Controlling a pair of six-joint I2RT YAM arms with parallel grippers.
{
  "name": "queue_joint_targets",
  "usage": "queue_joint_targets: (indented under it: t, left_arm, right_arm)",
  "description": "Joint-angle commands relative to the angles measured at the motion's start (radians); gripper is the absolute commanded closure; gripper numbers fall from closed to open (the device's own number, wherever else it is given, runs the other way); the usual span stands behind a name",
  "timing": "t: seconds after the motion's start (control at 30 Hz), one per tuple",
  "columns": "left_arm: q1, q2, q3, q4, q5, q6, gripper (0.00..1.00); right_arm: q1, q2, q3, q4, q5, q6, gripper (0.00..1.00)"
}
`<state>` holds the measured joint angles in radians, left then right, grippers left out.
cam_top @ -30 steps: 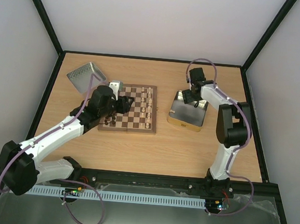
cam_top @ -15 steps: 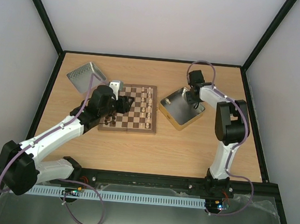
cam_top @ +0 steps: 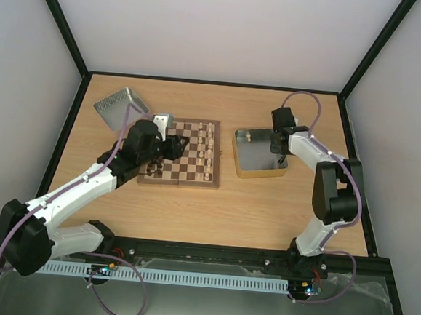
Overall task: Set up the chess pieces on the board
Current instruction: Adjust the storage box at the center of the board, then pick up the chess piece from the storage box.
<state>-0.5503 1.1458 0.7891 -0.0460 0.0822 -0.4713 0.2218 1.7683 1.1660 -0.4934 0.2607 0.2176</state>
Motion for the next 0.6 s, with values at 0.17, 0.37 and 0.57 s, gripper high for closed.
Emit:
queue_joint_targets:
  t: [0.17, 0.37, 0.57]
  left_arm:
    - [0.004, -0.024, 0.004, 0.002, 0.012, -0.015, 0.41]
    - [0.004, -0.021, -0.004, 0.008, 0.016, -0.03, 0.41]
    - [0.005, -0.019, -0.009, 0.009, 0.014, -0.031, 0.41]
  right_arm:
    - [0.074, -0.097, 0.004, 0.091, -0.256, 0.055, 0.5]
    - [0.133, 0.065, 0.05, 0.151, -0.285, 0.096, 0.54]
    - [0.134, 0.149, 0.077, 0.256, -0.252, 0.121, 0.57]
